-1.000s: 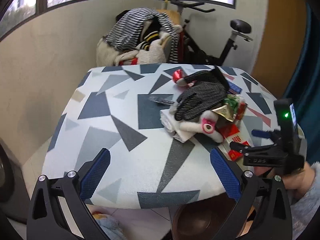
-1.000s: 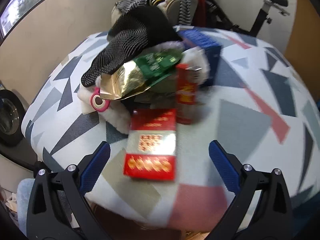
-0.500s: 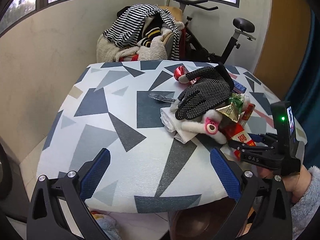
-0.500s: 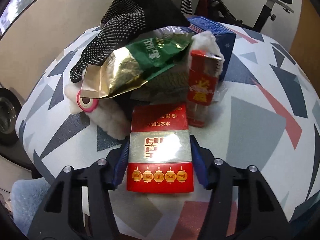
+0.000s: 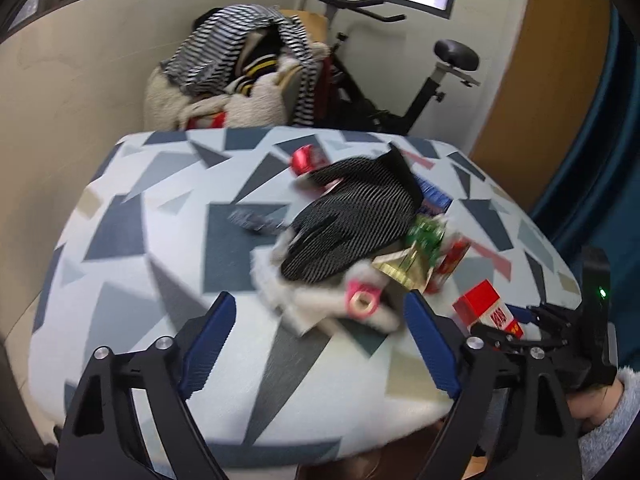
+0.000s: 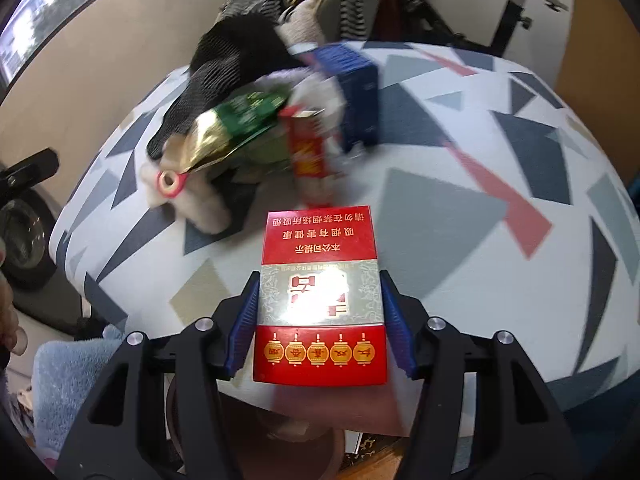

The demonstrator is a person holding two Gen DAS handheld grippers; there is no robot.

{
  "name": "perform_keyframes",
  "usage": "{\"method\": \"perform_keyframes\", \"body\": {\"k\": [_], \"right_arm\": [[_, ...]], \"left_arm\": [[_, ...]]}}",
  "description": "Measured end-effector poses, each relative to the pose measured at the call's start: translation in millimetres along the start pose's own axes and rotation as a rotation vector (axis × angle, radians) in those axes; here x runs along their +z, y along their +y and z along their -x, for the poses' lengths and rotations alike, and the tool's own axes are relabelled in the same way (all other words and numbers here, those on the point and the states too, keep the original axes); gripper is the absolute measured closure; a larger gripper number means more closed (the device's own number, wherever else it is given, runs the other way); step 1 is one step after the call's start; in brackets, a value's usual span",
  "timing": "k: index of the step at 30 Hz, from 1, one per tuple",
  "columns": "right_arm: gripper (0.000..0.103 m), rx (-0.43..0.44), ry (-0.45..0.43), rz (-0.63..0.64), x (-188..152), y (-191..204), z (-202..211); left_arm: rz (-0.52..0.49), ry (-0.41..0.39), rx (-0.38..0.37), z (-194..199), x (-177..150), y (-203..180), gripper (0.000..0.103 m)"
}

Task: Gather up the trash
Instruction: 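Grasp the red cigarette box with the right gripper while the left gripper grasps the black dotted glove, then carry the glove with the left gripper and drop it into the brown bin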

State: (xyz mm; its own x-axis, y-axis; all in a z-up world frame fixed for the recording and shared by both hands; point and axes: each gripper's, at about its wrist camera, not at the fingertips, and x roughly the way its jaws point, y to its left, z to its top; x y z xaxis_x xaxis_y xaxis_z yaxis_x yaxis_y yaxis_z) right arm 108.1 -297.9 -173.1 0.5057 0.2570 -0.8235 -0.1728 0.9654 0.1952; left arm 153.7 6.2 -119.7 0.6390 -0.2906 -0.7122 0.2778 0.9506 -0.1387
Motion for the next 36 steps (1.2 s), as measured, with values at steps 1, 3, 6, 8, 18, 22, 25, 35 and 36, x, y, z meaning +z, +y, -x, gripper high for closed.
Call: {"method": "perform_keyframes", "body": {"k": [1, 3, 6, 8, 18, 22, 25, 35, 36], "right_arm": [[0.045, 0.001, -0.007, -0.006, 0.5, -3.7, 2.1], [0.045, 0.001, -0.021, -0.016, 1.2, -11.3, 6.5], [0.045, 0.000, -0.034, -0.028, 0.4, -19.4, 11.1], [0.045, -0.001, -0.036, -0.038, -0.5, -22.1, 11.6], [0.045, -0.013, -0.038, -0.088, -9.0, -43.3, 17.6], [0.045, -0.016, -0.058, -0.096, -7.9, -47.4, 26.6], [0.045, -0.021, -0.075, -0.092, -5.0, -46.1, 34.1], [0.045, -0.005, -0.141, -0.064, 2.8, -28.7, 65.6], [0.045, -0.001, -0.147, -0.058, 2.6, -25.2, 69.7]], "left_arm": [[-0.004, 0.005, -0.009, -8.9, 7.6, -3.8, 0.025], [0.006, 0.016, -0.032, -25.1, 20.5, -7.5, 0.028], [0.070, 0.013, -0.063, -47.6, 40.5, -2.3, 0.035], [0.163, 0.007, -0.081, -62.9, 51.3, 9.4, 0.038], [0.313, 0.118, -0.130, -108.9, 56.7, 31.8, 0.095], [0.260, 0.055, -0.153, -85.7, 65.8, 27.1, 0.097], [0.231, -0.003, -0.194, -58.2, 81.9, 22.2, 0.097], [0.130, -0.155, -0.304, 44.3, 96.6, -2.0, 0.097], [0.128, -0.160, -0.316, 52.1, 93.3, -3.5, 0.097]]}}
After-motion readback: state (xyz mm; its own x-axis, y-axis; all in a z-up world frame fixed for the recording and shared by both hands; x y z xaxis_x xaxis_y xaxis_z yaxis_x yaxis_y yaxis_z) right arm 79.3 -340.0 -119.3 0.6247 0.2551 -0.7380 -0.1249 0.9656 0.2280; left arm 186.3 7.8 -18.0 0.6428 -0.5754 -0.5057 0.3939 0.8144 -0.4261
